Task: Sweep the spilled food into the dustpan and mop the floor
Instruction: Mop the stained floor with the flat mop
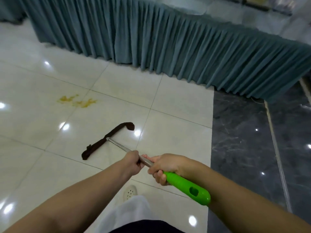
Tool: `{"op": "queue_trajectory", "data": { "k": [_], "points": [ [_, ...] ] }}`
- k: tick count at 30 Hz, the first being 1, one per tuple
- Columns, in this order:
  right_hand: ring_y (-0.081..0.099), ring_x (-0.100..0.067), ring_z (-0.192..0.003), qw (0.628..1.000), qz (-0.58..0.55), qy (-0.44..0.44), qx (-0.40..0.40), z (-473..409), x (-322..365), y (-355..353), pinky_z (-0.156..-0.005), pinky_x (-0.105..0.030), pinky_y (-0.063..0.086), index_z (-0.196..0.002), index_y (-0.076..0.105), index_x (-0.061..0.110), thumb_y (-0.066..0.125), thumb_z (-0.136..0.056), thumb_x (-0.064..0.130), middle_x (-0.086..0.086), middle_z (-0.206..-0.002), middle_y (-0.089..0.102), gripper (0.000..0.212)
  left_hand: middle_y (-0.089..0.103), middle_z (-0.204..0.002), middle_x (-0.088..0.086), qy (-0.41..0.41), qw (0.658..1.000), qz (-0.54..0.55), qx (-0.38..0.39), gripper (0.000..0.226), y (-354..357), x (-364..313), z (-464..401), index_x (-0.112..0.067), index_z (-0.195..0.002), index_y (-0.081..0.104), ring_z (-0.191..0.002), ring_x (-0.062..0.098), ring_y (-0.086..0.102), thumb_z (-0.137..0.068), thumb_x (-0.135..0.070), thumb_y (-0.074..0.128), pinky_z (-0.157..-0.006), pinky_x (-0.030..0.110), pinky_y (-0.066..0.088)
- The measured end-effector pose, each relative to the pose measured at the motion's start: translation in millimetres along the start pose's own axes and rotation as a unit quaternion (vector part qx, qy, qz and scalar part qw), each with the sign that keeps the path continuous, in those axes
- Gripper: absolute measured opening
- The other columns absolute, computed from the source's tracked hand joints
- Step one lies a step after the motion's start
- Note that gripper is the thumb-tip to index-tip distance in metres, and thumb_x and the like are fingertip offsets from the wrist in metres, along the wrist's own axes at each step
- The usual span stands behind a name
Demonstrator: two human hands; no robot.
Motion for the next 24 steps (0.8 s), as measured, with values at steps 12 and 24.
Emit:
{"op": "queue_trajectory", "data": {
  "k": [12, 24],
  "points": [
    [0.035, -0.003, -0.030, 0.999, 0.011, -0.027, 0.034, -67, 162, 81, -0.029, -0.010, 0.030, -0.109, 0.055, 0.024, 0.042, -0.093, -0.004, 0.002, -0.044, 0.041, 0.035, 0.044, -0.066, 0.010, 0.062, 0.996, 0.059, -0.014, 0.022, -46, -191, -44, -0.005, -0.095, 0.038, -0.056, 0.019, 0.046, -0.102, -0.024, 0.030, -0.038, 0.024, 0.046],
    [0.034, -0.003, -0.028, 0.996, 0.004, -0.053, 0.075, -91, 251, 118, -0.028, -0.009, 0.028, -0.109, 0.052, 0.023, 0.040, -0.094, -0.006, 0.003, -0.041, 0.037, 0.035, 0.042, -0.062, 0.008, 0.102, 0.989, 0.103, -0.033, 0.028, -61, -295, -55, -0.007, -0.083, 0.036, -0.052, 0.018, 0.042, -0.102, -0.026, 0.030, -0.034, 0.019, 0.044]
  ]
}}
Point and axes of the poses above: each hand's wrist, its own z-axis away from the middle knuckle, its own y-axis out of the palm, x = y × z, the point moved 5 cm from there along -z, towards the middle knuckle
